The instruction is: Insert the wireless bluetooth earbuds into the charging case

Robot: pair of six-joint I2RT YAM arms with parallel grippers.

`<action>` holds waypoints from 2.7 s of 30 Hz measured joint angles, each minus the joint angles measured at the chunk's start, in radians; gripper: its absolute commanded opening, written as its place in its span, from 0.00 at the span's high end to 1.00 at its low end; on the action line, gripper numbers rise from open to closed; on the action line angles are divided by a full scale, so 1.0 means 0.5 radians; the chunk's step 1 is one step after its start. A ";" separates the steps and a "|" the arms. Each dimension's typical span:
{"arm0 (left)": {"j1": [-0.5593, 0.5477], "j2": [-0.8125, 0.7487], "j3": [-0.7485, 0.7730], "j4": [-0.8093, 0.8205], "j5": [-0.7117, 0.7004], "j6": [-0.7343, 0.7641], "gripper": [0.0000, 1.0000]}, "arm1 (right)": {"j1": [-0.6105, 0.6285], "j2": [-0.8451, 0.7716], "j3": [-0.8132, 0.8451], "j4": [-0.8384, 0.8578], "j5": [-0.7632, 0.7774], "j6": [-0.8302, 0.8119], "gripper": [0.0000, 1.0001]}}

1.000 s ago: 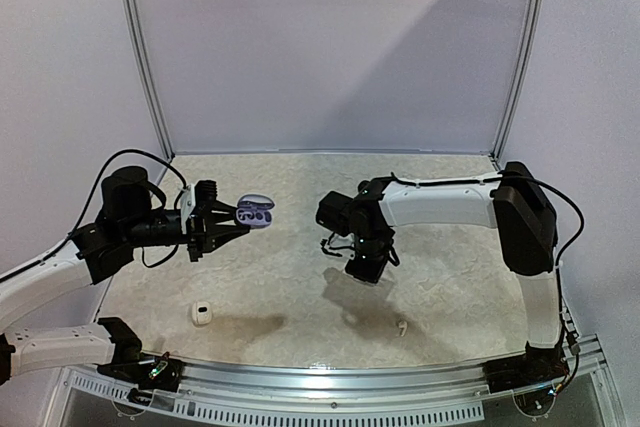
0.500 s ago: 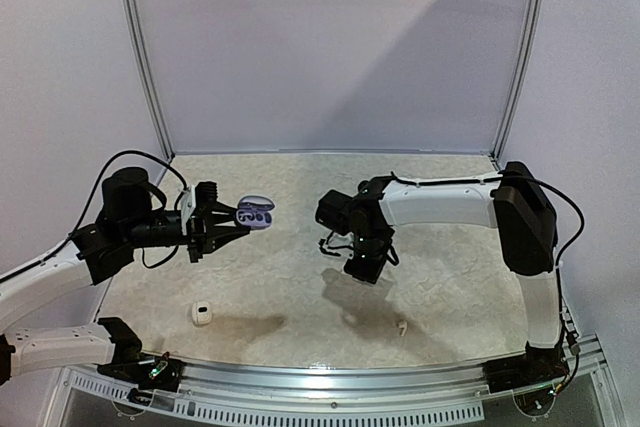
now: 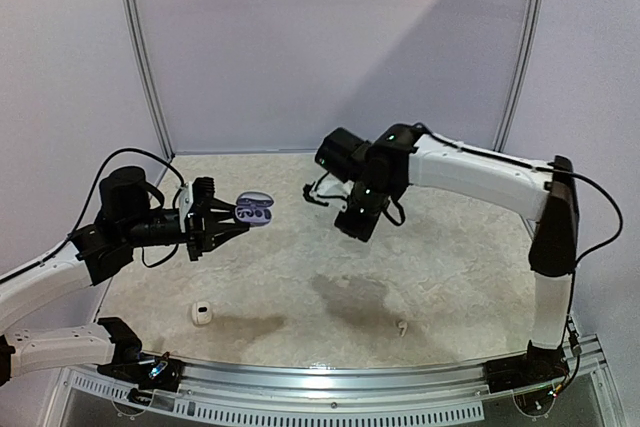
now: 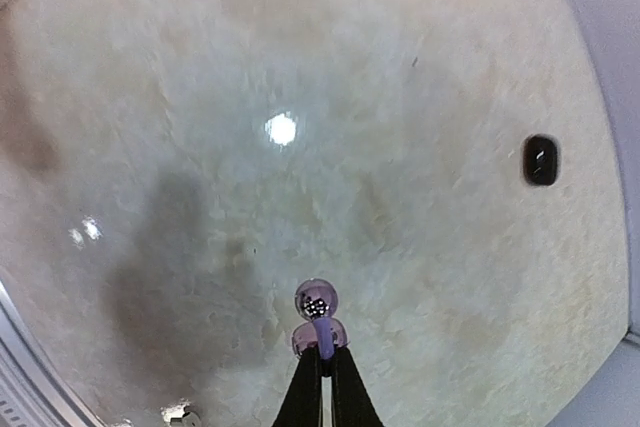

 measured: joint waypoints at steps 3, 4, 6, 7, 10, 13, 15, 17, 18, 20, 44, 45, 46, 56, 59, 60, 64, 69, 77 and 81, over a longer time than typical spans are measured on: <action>0.000 0.000 0.000 0.041 0.012 -0.037 1.00 | 0.043 -0.224 0.085 0.103 -0.029 -0.087 1.00; 0.000 0.000 0.000 0.051 0.014 -0.045 1.00 | 0.078 -0.308 0.102 0.171 -0.047 -0.133 1.00; 0.000 0.001 0.000 0.064 0.020 -0.056 1.00 | 0.169 -0.473 0.111 0.321 -0.108 -0.222 1.00; 0.000 0.001 0.000 0.069 0.023 -0.060 1.00 | 0.208 -0.529 0.111 0.379 -0.142 -0.258 1.00; 0.000 0.001 0.000 0.090 0.046 -0.078 1.00 | 0.341 -0.639 0.124 0.561 -0.240 -0.378 1.00; 0.000 0.000 0.000 0.095 0.070 -0.095 1.00 | 0.413 -0.626 0.127 0.662 -0.294 -0.520 1.00; 0.000 0.000 0.000 0.096 0.075 -0.099 1.00 | 0.435 -0.591 0.128 0.674 -0.312 -0.581 1.00; 0.000 0.000 0.000 0.099 0.078 -0.105 1.00 | 0.443 -0.540 0.128 0.677 -0.324 -0.634 1.00; 0.000 0.000 0.000 0.100 0.081 -0.111 1.00 | 0.446 -0.513 0.128 0.676 -0.330 -0.657 1.00; 0.000 0.000 0.000 0.102 0.086 -0.117 1.00 | 0.447 -0.462 0.130 0.673 -0.338 -0.695 1.00; -0.001 0.002 0.000 0.132 0.109 -0.134 1.00 | 0.454 -0.227 0.268 0.592 -0.185 -0.833 1.00; -0.001 0.002 0.000 0.132 0.108 -0.133 1.00 | 0.456 -0.222 0.275 0.591 -0.175 -0.834 1.00; -0.001 0.002 0.000 0.133 0.103 -0.133 1.00 | 0.459 -0.214 0.285 0.590 -0.159 -0.836 1.00; -0.001 0.002 0.000 0.108 0.056 -0.133 1.00 | 0.468 -0.153 0.329 0.575 -0.092 -0.864 0.94; -0.001 0.002 0.000 0.100 0.053 -0.133 1.00 | 0.470 -0.146 0.330 0.575 -0.085 -0.862 0.86; -0.001 0.002 0.000 0.098 0.055 -0.133 1.00 | 0.471 -0.145 0.330 0.576 -0.081 -0.873 0.85; -0.003 0.002 0.000 0.112 0.069 -0.132 1.00 | 0.470 -0.126 0.330 0.575 -0.056 -0.861 0.83; -0.003 0.000 0.000 0.112 0.066 -0.133 1.00 | 0.471 -0.122 0.330 0.577 -0.042 -0.863 0.82; -0.004 -0.004 -0.004 0.112 0.040 -0.175 1.00 | 0.470 -0.133 0.321 0.578 -0.042 -0.811 0.70; -0.005 -0.016 -0.018 0.114 0.001 -0.166 1.00 | 0.465 -0.287 0.140 0.614 -0.130 -0.728 0.62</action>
